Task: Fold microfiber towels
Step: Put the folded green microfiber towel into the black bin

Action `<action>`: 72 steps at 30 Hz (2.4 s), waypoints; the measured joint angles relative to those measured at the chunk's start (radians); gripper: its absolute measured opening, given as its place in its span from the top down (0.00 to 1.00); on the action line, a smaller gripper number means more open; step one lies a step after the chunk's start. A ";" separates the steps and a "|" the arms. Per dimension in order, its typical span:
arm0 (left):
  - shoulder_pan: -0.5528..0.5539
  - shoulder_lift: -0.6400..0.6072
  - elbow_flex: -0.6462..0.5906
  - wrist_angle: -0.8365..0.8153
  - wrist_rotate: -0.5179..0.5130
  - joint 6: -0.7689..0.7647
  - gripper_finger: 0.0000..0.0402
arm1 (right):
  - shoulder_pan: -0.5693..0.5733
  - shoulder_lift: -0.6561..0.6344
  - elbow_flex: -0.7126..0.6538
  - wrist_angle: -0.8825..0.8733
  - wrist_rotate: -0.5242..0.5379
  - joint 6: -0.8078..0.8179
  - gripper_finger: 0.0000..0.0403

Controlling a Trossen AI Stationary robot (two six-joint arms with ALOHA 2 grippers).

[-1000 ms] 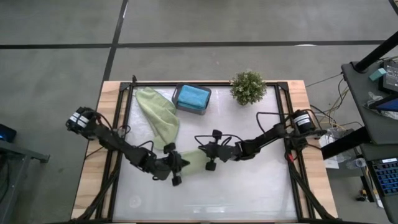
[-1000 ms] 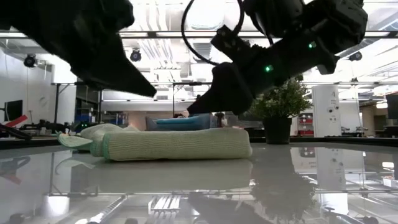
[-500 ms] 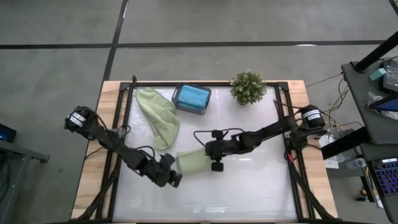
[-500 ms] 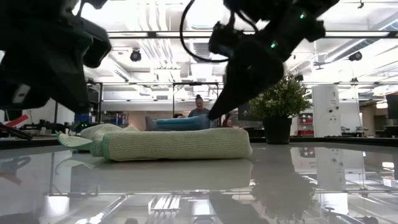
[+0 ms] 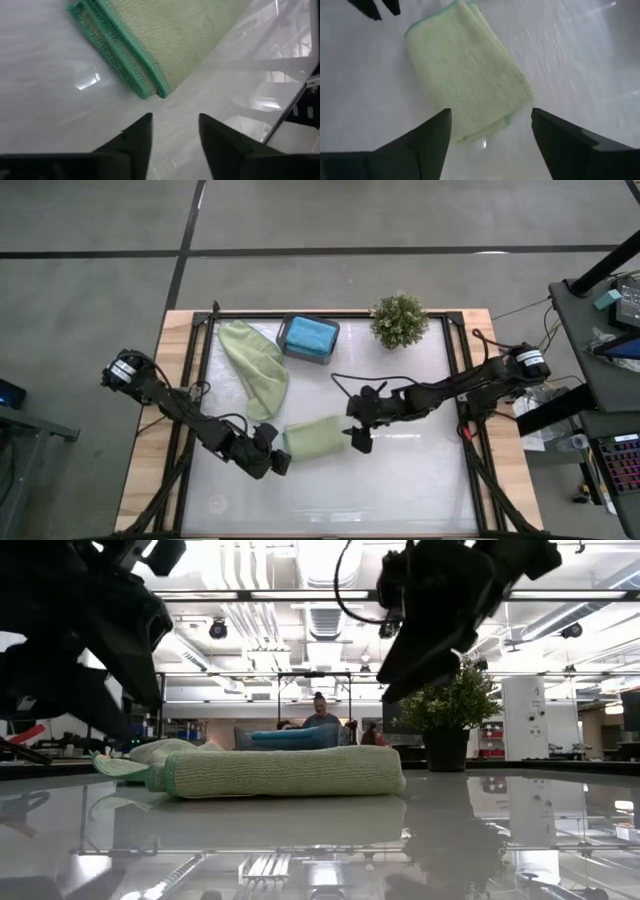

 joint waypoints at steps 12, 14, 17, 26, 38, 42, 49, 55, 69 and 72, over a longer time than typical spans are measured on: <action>0.088 0.006 -0.006 -0.079 -0.122 -0.028 0.40 | -0.002 -0.001 -0.026 0.031 0.010 0.097 0.27; 0.087 0.016 -0.006 -0.078 -0.129 -0.032 0.40 | -0.002 0.000 -0.029 0.026 0.008 0.127 0.28; 0.087 0.034 -0.007 -0.057 -0.125 -0.040 0.40 | -0.002 0.003 -0.042 0.029 -0.011 0.187 0.28; 0.087 0.098 -0.007 -0.001 -0.127 -0.049 0.40 | -0.002 0.029 -0.131 0.205 -0.076 0.321 0.27; 0.091 0.112 -0.007 0.060 -0.162 -0.036 0.40 | 0.002 0.180 -0.134 0.336 -0.068 0.336 0.28; 0.092 0.141 -0.007 0.095 -0.163 -0.033 0.40 | 0.002 0.221 -0.134 0.407 -0.072 0.337 0.28; 0.090 0.186 -0.004 0.142 -0.161 -0.023 0.40 | 0.002 0.252 -0.133 0.491 -0.084 0.347 0.32; 0.090 0.190 -0.005 0.153 -0.178 0.028 0.44 | 0.002 0.252 -0.133 0.515 -0.094 0.336 0.45; 0.093 0.192 -0.007 0.153 -0.215 0.178 0.84 | 0.002 0.252 -0.127 0.540 -0.094 0.299 0.87; 0.099 0.188 -0.007 0.152 -0.216 0.212 0.95 | 0.002 0.251 -0.127 0.546 -0.094 0.275 0.95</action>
